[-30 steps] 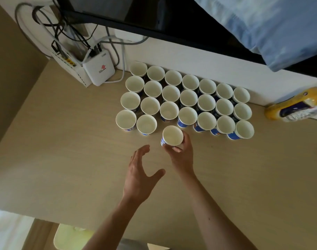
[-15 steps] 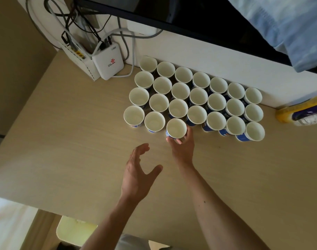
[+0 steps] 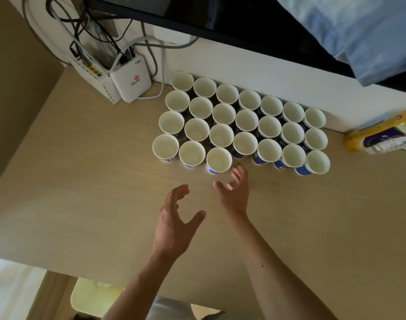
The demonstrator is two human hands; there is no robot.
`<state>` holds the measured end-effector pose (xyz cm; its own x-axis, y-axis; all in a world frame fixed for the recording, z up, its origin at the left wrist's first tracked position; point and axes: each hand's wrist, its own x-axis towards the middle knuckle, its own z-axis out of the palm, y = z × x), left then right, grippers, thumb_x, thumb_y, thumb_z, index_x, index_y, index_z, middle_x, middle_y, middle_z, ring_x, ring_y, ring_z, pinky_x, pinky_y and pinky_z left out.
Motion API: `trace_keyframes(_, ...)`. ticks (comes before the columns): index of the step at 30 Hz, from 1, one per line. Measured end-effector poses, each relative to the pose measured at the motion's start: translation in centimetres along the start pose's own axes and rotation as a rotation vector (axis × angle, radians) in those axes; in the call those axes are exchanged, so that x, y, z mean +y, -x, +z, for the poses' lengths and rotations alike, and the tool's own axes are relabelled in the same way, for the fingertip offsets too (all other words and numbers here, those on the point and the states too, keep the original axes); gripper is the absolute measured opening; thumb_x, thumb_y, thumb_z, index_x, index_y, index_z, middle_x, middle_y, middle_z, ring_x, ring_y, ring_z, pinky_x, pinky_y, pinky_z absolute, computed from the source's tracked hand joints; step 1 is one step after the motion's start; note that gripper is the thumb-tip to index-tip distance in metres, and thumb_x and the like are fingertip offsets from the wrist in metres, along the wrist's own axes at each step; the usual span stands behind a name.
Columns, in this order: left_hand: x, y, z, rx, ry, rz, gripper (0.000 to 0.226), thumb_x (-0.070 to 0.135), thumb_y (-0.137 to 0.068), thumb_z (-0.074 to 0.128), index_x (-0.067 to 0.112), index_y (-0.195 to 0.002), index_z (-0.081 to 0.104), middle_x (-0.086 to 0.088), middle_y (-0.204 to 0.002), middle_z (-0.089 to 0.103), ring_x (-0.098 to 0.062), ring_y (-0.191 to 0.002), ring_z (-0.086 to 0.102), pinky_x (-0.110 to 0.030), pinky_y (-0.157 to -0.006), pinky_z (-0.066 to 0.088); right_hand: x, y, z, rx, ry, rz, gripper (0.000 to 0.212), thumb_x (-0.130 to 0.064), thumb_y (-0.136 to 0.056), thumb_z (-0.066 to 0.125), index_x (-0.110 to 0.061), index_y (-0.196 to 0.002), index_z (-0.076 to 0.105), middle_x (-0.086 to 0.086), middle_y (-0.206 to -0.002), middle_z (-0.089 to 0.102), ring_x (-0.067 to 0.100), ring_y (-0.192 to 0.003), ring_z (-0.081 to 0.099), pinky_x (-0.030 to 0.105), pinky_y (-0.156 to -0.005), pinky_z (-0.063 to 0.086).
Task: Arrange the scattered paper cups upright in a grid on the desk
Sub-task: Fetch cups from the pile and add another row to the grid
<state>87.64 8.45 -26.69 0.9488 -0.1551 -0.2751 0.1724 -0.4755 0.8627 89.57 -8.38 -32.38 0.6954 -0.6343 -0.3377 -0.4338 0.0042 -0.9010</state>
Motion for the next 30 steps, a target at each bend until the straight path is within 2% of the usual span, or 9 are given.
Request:
trace_keyframes(3,0.9,0.2,1.3,-0.042,0.031,0.015,0.059,0.022,-0.08,0.083,0.024,-0.131,0.054,0.013,-0.124,0.063,0.0,-0.117,0.057,-0.026,-0.096,0.047,0.3,1.6,-2.9,0.083,-0.016,0.024,0.076,-0.005,-0.082,0.078,-0.019,-0.147,0.042,0.002,-0.143,0.052,0.011,-0.129,0.051,0.043,-0.108,0.048)
trace_keyframes(7,2.9,0.6,3.3,-0.099,0.041,0.074,0.054,0.02,-0.081,0.083,0.022,-0.128,0.056,0.013,-0.12,0.065,-0.004,-0.113,0.06,-0.031,-0.093,0.05,0.4,3.7,-7.9,0.168,-0.084,0.022,0.075,-0.008,-0.083,0.079,-0.021,-0.147,0.042,0.002,-0.142,0.054,0.014,-0.131,0.052,0.041,-0.109,0.047)
trace_keyframes(11,6.2,1.9,5.7,-0.162,0.062,0.141,0.052,0.018,-0.082,0.082,0.02,-0.127,0.057,0.012,-0.121,0.066,-0.003,-0.112,0.061,-0.03,-0.092,0.051,-0.2,6.0,-13.8,0.224,-0.186,0.005,0.067,-0.005,-0.084,0.079,-0.021,-0.142,0.047,-0.002,-0.135,0.059,0.01,-0.125,0.057,0.037,-0.107,0.047)
trace_keyframes(15,9.3,4.5,8.6,-0.205,0.069,0.212,0.048,0.018,-0.083,0.081,0.02,-0.125,0.059,0.012,-0.119,0.067,-0.001,-0.109,0.062,-0.03,-0.089,0.052,-0.8,8.3,-20.3,0.294,-0.269,-0.049,0.058,-0.001,-0.084,0.077,-0.018,-0.133,0.051,0.006,-0.131,0.062,0.017,-0.12,0.061,0.032,-0.1,0.049)
trace_keyframes(17,10.9,6.6,10.6,-0.232,0.066,0.255,0.045,0.019,-0.083,0.081,0.021,-0.123,0.06,0.012,-0.118,0.067,-0.002,-0.109,0.062,-0.03,-0.088,0.053,-0.8,9.8,-23.8,0.332,-0.34,-0.068,0.055,0.004,-0.084,0.076,-0.016,-0.13,0.052,0.01,-0.128,0.064,0.016,-0.116,0.063,0.03,-0.096,0.05)
trace_keyframes(21,13.7,12.3,15.7,-0.287,0.073,0.304,0.04,0.02,-0.085,0.079,0.022,-0.121,0.061,0.012,-0.118,0.067,-0.002,-0.109,0.062,-0.028,-0.088,0.053,-0.2,12.8,-30.9,0.336,-0.448,-0.105,0.049,0.007,-0.085,0.073,-0.019,-0.123,0.056,0.006,-0.121,0.066,0.007,-0.106,0.066,0.033,-0.098,0.05)
trace_keyframes(24,15.9,17.8,20.3,-0.324,0.094,0.341,0.036,0.018,-0.086,0.078,0.022,-0.118,0.061,0.01,-0.117,0.067,-0.003,-0.108,0.063,-0.027,-0.087,0.052,0.8,14.8,-37.1,0.355,-0.525,-0.137,0.047,0.013,-0.083,0.071,-0.019,-0.116,0.059,0.011,-0.116,0.066,0.017,-0.104,0.067,0.035,-0.095,0.05)
trace_keyframes(27,17.5,22.2,24.4,-0.363,0.129,0.342,0.034,0.015,-0.086,0.077,0.019,-0.117,0.062,0.009,-0.115,0.068,-0.002,-0.106,0.063,-0.03,-0.087,0.054,2.0,16.4,-42.0,0.359,-0.558,-0.144,0.044,0.011,-0.084,0.073,-0.02,-0.113,0.061,0.012,-0.116,0.067,0.024,-0.107,0.067,0.037,-0.097,0.051)
trace_keyframes(30,19.1,26.2,28.5,-0.416,0.156,0.358,0.035,0.026,-0.084,0.079,0.021,-0.116,0.063,0.01,-0.115,0.068,0.001,-0.103,0.064,-0.031,-0.087,0.054,3.5,18.2,-47.3,0.372,-0.586,-0.155,0.042,0.007,-0.084,0.074,-0.018,-0.115,0.062,0.009,-0.115,0.067,0.024,-0.107,0.067,0.034,-0.093,0.053)
